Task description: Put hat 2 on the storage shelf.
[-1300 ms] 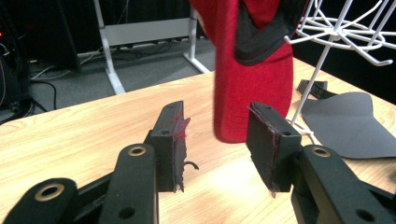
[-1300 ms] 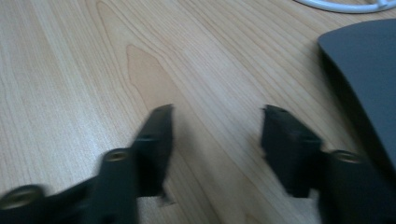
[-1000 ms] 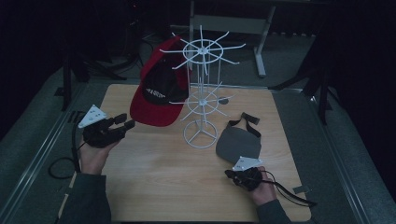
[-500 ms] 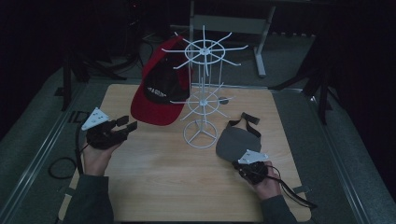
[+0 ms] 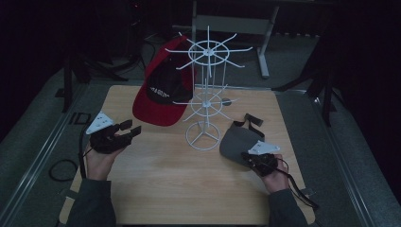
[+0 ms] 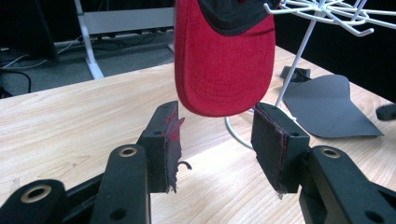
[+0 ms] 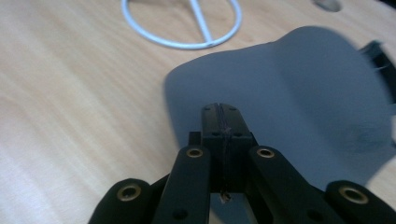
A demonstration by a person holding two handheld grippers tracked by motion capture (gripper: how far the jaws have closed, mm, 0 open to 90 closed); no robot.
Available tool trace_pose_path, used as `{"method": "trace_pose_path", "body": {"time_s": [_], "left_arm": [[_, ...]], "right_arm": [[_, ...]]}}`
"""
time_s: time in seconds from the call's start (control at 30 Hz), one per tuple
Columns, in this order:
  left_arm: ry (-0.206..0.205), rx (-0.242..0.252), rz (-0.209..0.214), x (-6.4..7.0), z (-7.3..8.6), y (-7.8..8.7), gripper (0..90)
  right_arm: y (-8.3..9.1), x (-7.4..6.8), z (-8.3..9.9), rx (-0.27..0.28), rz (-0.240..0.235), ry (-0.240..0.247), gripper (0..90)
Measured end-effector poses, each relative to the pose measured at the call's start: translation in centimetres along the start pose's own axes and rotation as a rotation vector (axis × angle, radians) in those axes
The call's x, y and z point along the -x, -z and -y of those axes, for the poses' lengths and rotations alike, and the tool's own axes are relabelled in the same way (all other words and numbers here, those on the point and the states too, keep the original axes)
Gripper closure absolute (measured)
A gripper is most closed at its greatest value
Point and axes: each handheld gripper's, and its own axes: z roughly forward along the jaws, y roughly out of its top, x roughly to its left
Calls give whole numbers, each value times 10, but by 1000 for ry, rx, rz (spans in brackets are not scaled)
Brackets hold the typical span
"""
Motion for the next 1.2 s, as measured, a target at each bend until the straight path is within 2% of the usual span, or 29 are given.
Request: {"method": "trace_pose_path", "body": {"time_s": [0.2, 0.23, 0.27, 0.47, 0.7, 0.8, 0.97, 1.07, 1.2], "left_arm": [[9, -8, 1, -1, 2, 0, 517], [9, -9, 1, -1, 2, 0, 517], [10, -9, 2, -1, 3, 0, 517], [16, -6, 0, -2, 3, 1, 517], [24, -1, -1, -3, 4, 1, 517], [25, -3, -1, -3, 4, 0, 517], [26, -7, 1, -3, 4, 0, 518], [27, -5, 1, -4, 5, 0, 517], [30, -4, 1, -4, 5, 1, 517]], "right_arm": [[-5, 19, -9, -2, 51, -9, 900], [-8, 27, -13, -1, 66, -16, 900], [-8, 27, -13, -1, 66, -16, 900], [-13, 51, -25, 12, 123, -67, 900], [-17, 65, -33, 24, 168, -98, 900], [-23, 75, -38, 15, 189, -116, 900], [-36, 88, -42, -17, 197, -148, 900], [-43, 92, -42, -40, 179, -162, 900], [-47, 90, -40, -70, 156, -141, 900]]}}
